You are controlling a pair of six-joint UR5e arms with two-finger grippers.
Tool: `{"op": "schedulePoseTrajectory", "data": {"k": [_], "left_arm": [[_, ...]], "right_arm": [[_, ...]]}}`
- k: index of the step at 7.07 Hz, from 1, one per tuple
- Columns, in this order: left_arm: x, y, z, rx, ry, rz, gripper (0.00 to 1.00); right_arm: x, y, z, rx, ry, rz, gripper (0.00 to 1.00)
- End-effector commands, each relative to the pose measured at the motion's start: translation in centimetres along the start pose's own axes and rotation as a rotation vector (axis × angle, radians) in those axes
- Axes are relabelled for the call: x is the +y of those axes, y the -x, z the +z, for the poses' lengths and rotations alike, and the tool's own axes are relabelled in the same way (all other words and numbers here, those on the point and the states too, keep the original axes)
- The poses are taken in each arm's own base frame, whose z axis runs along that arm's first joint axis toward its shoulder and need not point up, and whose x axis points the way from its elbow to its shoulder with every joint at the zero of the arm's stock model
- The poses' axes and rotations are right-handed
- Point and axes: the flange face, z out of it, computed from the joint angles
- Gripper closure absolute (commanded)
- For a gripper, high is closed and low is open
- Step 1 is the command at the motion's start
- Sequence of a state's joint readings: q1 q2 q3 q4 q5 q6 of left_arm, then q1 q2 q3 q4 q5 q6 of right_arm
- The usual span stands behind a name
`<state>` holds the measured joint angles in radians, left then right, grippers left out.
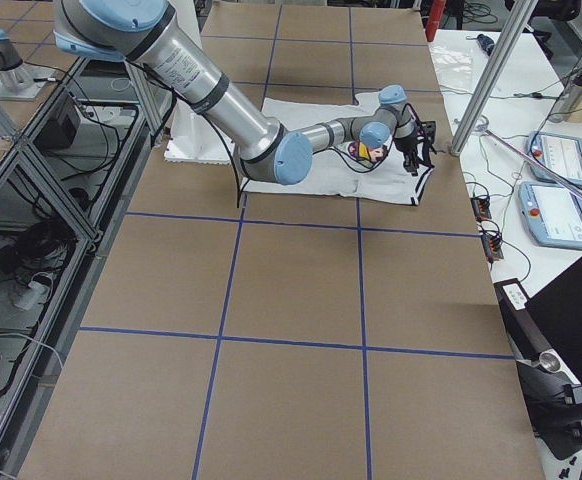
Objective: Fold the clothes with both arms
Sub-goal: 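Fold that sleeve onto the shirt with the right gripper while the left arm enters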
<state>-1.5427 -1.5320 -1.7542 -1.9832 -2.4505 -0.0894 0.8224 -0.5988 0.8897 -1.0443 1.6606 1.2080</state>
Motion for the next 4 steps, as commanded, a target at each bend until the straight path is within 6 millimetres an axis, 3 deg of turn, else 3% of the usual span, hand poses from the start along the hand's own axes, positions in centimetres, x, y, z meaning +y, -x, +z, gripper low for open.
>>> {"op": "schedulePoseTrajectory", "data": {"k": [1, 2, 4], "left_arm": [[-4.8, -4.6, 2.4, 0.037, 0.005, -0.109, 0.01], [-6.9, -7.9, 4.6, 0.072, 0.025, -0.101, 0.01], [-11.8, -17.5, 7.7, 0.167, 0.037, -0.184, 0.01]], "right_arm": [[1.2, -1.2, -4.4, -0.109, 0.035, -0.028, 0.00], [2.8, -3.5, -7.2, -0.157, 0.074, -0.031, 0.00], [5.4, -5.9, -13.0, -0.218, 0.138, -0.043, 0.00]]}}
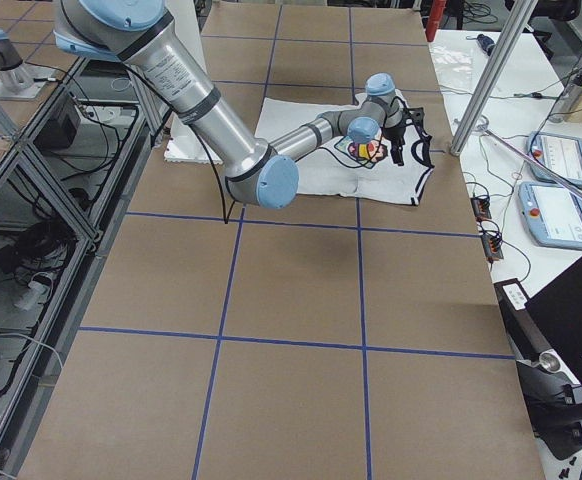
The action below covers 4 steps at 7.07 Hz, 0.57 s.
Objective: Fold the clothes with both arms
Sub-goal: 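Fold that sleeve onto the shirt with the right gripper while the left arm enters, then move the left gripper to the sleeve nearest it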
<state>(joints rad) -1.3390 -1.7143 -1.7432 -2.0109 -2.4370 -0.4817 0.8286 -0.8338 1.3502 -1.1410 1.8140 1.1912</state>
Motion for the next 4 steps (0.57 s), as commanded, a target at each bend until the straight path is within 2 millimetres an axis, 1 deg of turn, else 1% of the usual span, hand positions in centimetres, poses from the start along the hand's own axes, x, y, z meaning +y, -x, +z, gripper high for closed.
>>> {"op": "schedulePoseTrajectory", "data": {"k": [1, 2, 3, 4], "left_arm": [[-3.0, -7.8, 4.3, 0.022, -0.025, -0.075, 0.01], [-6.1, -7.3, 6.6, 0.008, -0.013, -0.110, 0.01], [-8.5, -8.1, 9.4, 0.019, -0.009, -0.102, 0.01], [-10.1, -9.8, 13.4, 0.015, -0.022, -0.196, 0.02]], "right_arm": [[2.9, -0.4, -4.9, -0.080, 0.095, 0.009, 0.00], [4.1, 0.9, -5.8, -0.106, 0.118, 0.069, 0.00], [4.3, 1.3, -6.8, -0.124, 0.112, 0.090, 0.00], [4.6, 0.8, -6.5, -0.117, 0.111, 0.086, 0.00]]}}
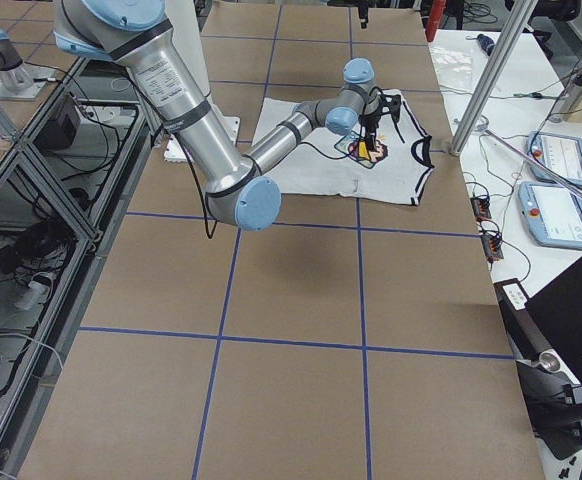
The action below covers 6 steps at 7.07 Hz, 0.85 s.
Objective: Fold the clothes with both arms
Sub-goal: 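Move the left gripper to the sleeve nearest it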
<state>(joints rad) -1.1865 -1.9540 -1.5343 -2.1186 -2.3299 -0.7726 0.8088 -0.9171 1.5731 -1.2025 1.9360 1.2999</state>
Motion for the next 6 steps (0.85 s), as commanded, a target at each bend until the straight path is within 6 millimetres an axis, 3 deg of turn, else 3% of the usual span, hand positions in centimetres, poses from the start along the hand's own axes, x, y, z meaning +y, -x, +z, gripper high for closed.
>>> {"op": "schedulePoseTrajectory", "data": {"k": [1, 2, 3, 4, 6], "left_arm": [[-2.8, -3.2, 10.8, -0.033, -0.087, -0.069, 0.02], [-4.1, -3.2, 15.6, -0.052, -0.187, -0.114, 0.02], [-5.6, -4.6, 18.5, -0.060, -0.179, -0.120, 0.07], [-6.5, -4.7, 19.7, -0.066, -0.175, -0.123, 0.11], [-6.2, -2.5, 21.1, -0.080, -0.190, -0.124, 0.15]], "right_arm": [[1.0, -1.2, 0.4, 0.003, 0.015, 0.003, 0.00], [1.0, -1.3, 0.4, 0.004, 0.011, 0.000, 0.00], [1.2, -1.3, 0.3, 0.002, 0.007, -0.002, 0.00], [1.5, -0.8, -0.2, -0.008, -0.014, -0.011, 0.00], [2.6, -1.4, 0.5, 0.002, 0.000, -0.017, 0.00]]}}
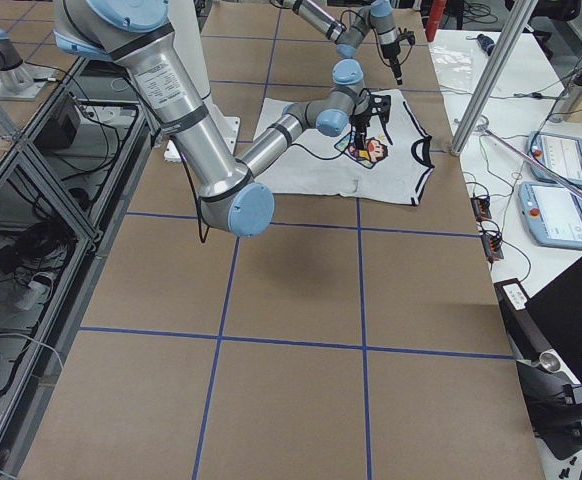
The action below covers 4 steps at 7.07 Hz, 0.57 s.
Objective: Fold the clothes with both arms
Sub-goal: 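Move the left gripper to the sleeve nearest it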
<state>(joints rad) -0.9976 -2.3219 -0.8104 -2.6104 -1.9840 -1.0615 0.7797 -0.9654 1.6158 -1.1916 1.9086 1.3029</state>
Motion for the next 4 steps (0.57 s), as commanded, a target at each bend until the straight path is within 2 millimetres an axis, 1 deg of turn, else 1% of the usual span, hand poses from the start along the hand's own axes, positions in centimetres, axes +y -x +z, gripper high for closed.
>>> {"op": "schedulePoseTrajectory", "data": {"k": [1, 2, 4], "left_arm": [[0.4, 0.8, 1.1, -0.008, -0.004, 0.003, 0.17], [0.8, 1.6, 1.7, -0.023, 0.008, 0.000, 0.19], [2.1, 1.3, 2.7, -0.026, 0.029, 0.006, 0.25]], "right_arm": [[0.5, -0.1, 0.2, 0.001, 0.004, -0.004, 0.00], [0.6, -0.2, 0.3, 0.003, 0.006, -0.004, 0.00], [0.8, -0.3, 0.6, 0.007, 0.010, -0.010, 0.00]]}}
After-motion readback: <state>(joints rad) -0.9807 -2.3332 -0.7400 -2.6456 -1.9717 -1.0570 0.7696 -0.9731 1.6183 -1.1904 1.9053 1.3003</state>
